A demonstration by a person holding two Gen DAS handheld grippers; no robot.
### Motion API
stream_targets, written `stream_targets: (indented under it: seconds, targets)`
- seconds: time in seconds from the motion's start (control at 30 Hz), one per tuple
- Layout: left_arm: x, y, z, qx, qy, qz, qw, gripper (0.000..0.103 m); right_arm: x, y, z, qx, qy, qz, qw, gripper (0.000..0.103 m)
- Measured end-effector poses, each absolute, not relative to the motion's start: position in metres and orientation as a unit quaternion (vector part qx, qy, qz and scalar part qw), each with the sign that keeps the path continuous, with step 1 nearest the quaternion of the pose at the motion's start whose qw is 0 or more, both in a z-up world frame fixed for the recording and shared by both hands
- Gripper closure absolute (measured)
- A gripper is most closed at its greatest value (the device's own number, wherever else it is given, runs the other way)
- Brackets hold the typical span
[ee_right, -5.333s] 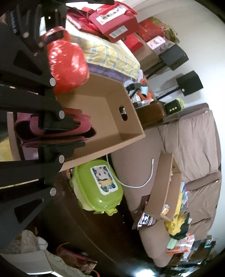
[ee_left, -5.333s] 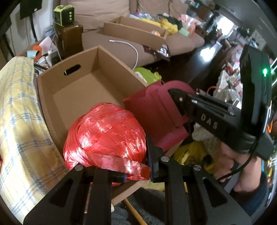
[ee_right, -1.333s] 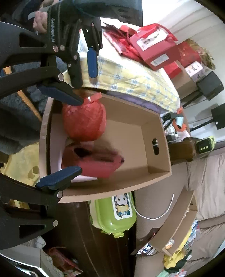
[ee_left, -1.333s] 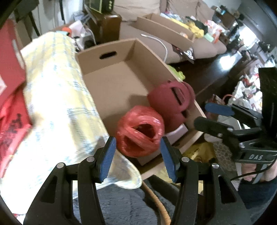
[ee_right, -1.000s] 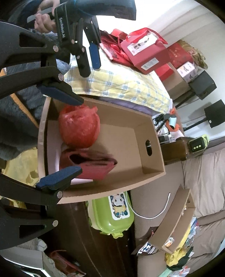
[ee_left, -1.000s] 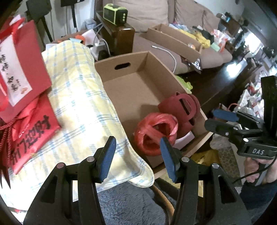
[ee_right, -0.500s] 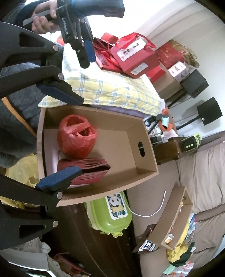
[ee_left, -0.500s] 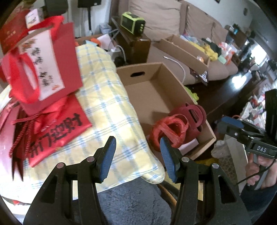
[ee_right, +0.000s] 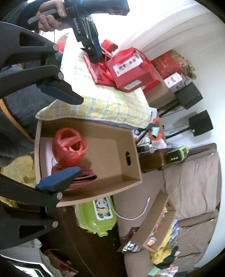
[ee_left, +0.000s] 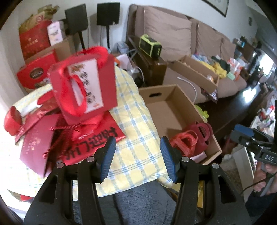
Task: Organize objects
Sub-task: 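Withdraw both grippers from the cardboard box and turn toward the plaid table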
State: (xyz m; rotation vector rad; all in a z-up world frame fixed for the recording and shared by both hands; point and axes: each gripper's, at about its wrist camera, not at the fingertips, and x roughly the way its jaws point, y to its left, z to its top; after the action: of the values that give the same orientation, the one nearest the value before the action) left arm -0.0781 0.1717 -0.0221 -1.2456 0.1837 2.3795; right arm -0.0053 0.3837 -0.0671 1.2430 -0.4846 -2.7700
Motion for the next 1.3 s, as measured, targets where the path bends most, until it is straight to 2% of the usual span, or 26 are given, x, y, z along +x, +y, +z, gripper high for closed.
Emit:
stream_targets:
  seconds: [0.4,0.9,1.03,1.2,1.3]
  targets:
    - [-0.065,0.151,0.005,-0.405,0.065,0.889,0.203,0.051,0.007,0.353,-0.026,0.364,-0.119,-0.922,0.048,0.025]
    - [-0.060,0.120,0.038,-0.345,0.052,0.922,0.170,0.051,0.016,0.333,-0.003,0.333,-0.101,-0.935,0.066,0.023]
    - [-0.059,0.109,0.049,-0.329,0.046,0.929,0.162,0.037,0.021,0.334,0.004,0.320,-0.101,-0.940,0.063,0.021]
    - [-0.063,0.088,0.064,-0.315,0.029,0.936,0.152,0.036,0.027,0.337,0.012,0.303,-0.108,-0.945,0.063,0.019]
    - [-0.067,0.071,0.070,-0.309,0.017,0.941,0.138,0.030,0.029,0.338,0.015,0.297,-0.110,-0.947,0.060,0.017]
